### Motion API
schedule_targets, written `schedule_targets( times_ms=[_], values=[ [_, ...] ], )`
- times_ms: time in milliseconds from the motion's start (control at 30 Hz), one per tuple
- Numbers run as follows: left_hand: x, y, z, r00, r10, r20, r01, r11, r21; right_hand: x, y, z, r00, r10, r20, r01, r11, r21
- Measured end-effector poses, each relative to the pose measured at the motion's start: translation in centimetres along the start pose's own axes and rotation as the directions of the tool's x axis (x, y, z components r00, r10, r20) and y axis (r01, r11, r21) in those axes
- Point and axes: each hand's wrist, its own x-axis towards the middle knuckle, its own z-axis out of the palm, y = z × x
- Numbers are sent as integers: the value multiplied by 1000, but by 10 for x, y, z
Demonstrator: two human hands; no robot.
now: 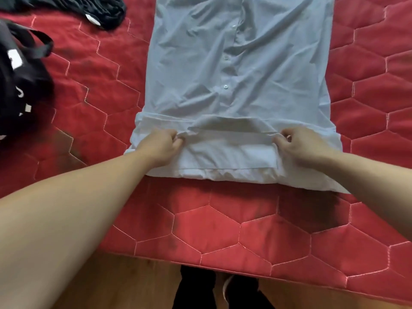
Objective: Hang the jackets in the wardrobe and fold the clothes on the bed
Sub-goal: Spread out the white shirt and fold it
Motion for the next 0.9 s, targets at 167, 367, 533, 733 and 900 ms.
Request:
schedule_targets(
  times_ms=[167,367,533,733,900],
  values=[
    [8,3,-1,911,109,-398,-13,972,234,11,-5,2,967,-52,-249,50,999,-15],
    [-5,45,41,852,507,-128,-417,806,419,-5,-29,31,809,-542,-228,416,801,-429],
    [12,40,61,902,431,5,-387,804,451,-2,-22,46,943,-328,53,311,815,-490],
    [23,50,20,863,500,69,-469,743,477,7,-32,12,948,-274,163,318,810,-492],
    [51,67,-37,868,496,38,-455,760,464,32,-44,-46,971,-231,62,235,870,-434]
  ],
)
